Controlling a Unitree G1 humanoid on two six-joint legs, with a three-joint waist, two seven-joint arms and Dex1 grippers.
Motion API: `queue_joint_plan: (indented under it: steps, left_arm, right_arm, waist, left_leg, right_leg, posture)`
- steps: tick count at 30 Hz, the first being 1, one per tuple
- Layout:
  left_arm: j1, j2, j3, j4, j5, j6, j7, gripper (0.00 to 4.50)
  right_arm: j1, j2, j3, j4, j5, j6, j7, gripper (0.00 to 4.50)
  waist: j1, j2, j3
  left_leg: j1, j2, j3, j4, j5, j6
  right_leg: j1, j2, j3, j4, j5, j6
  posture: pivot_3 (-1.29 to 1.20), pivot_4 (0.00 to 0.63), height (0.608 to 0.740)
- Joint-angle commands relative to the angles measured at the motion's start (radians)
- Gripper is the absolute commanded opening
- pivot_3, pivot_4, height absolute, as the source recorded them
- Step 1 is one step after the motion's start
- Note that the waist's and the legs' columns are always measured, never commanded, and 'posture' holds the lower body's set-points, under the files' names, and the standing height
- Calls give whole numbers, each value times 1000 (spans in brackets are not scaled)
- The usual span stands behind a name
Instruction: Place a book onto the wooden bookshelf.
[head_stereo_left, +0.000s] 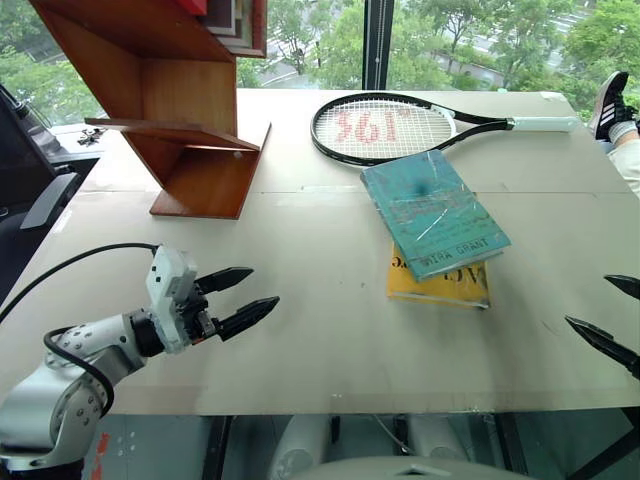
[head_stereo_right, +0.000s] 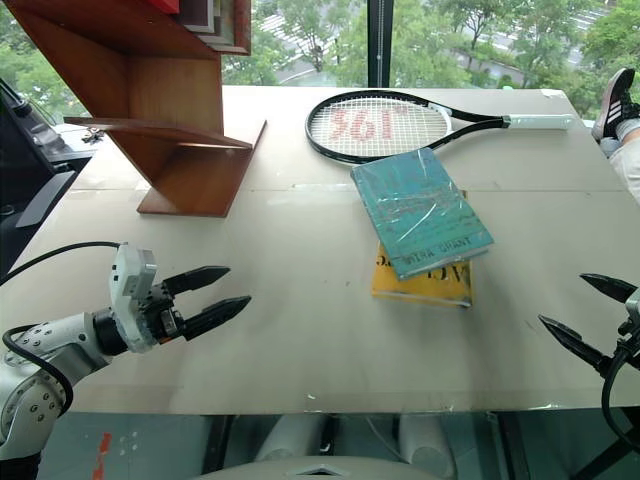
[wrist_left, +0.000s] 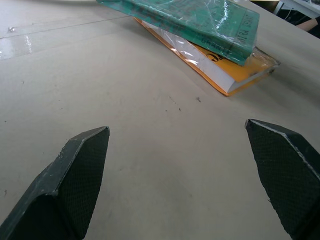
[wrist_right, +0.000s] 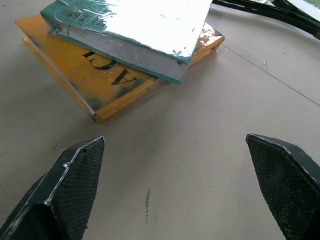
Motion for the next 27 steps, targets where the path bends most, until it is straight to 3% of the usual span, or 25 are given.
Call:
queue_joint_plan:
  steps: [1, 4, 7, 11, 12, 15, 18, 21, 24, 27]
  left_arm:
    - [-21, 6, 7, -30, -10, -6, 5, 4471]
    - [-69, -9, -19, -52, -9, -13, 34, 4471]
    - [-94, -10, -34, -78, -4, -19, 41, 4500]
    - [-135, -5, -65, -115, 14, -38, 52, 4500]
    - [-145, -7, -70, -122, 11, -37, 58, 4500]
    - [-161, -12, -87, -134, 15, -38, 70, 4500]
    - [-169, -16, -98, -138, 17, -38, 84, 4500]
    - [-162, -21, -101, -150, 16, -41, 99, 4500]
    - [-142, -24, -96, -164, 20, -45, 112, 4500]
    - [-114, -26, -77, -180, 18, -46, 129, 4500]
  right_arm:
    - [-56, -13, 43, -38, 17, 41, -65, 4500]
    - [-189, -36, 133, -133, 68, 193, -201, 4500]
    - [-353, -76, 173, -105, 126, 383, -319, 3838]
    - [-646, -174, 361, -27, 37, 506, -432, 1712]
    - [-733, -189, 436, 24, -8, 529, -460, 1368]
    - [-966, -167, 618, 205, -101, 564, -492, 31]
    - [-1121, -130, 744, 361, -170, 548, -469, 31]
    - [-1284, -53, 921, 668, -308, 399, -403, 31]
    - [-1378, 13, 998, 907, -377, 251, -316, 31]
    - [-1411, 39, 1033, 1020, -421, 129, -232, 31]
  waist:
    - [-1, 0, 0]
    - [-8, 0, 0]
    - [-4, 2, 1]
    - [-3, 2, 1]
    - [-6, 2, 2]
    - [-6, 1, 2]
    - [-8, 1, 2]
    - [-10, 2, 2]
    - [-11, 1, 2]
    - [-7, 2, 2]
  left_leg:
    - [0, 0, 0, 0, 0, 0]
    - [1, 0, 1, 0, 0, 0]
    - [1, 0, 1, 1, 0, 0]
    - [-4, -1, 2, 0, 0, 0]
    - [-4, -1, 2, 0, 0, 0]
    - [-6, -1, 2, -1, 0, 0]
    - [-9, -1, 4, -2, 0, 0]
    - [-15, -1, 3, -1, 3, -4]
    - [-18, -2, 5, -1, 3, -4]
    - [-19, -2, 5, -2, 3, -5]
  right_leg:
    - [0, 0, 0, 0, 0, 0]
    - [0, 0, 1, 0, 0, 0]
    - [0, 0, 1, 1, 0, 0]
    - [-5, 0, 1, 0, 1, 1]
    - [-5, 0, 1, -1, 1, 1]
    - [-7, 0, 0, -2, 1, 1]
    - [-12, 1, 2, -1, 3, 4]
    - [-18, 1, 1, 0, 3, 4]
    - [-21, 2, 3, 0, 3, 4]
    - [-23, 2, 3, 0, 3, 4]
  posture:
    - [0, 150, 740]
    - [0, 150, 740]
    - [0, 150, 740]
    - [0, 150, 740]
    - [0, 150, 740]
    - [0, 150, 740]
    - [0, 150, 740]
    - [0, 150, 740]
    - [0, 150, 740]
    - [0, 150, 740]
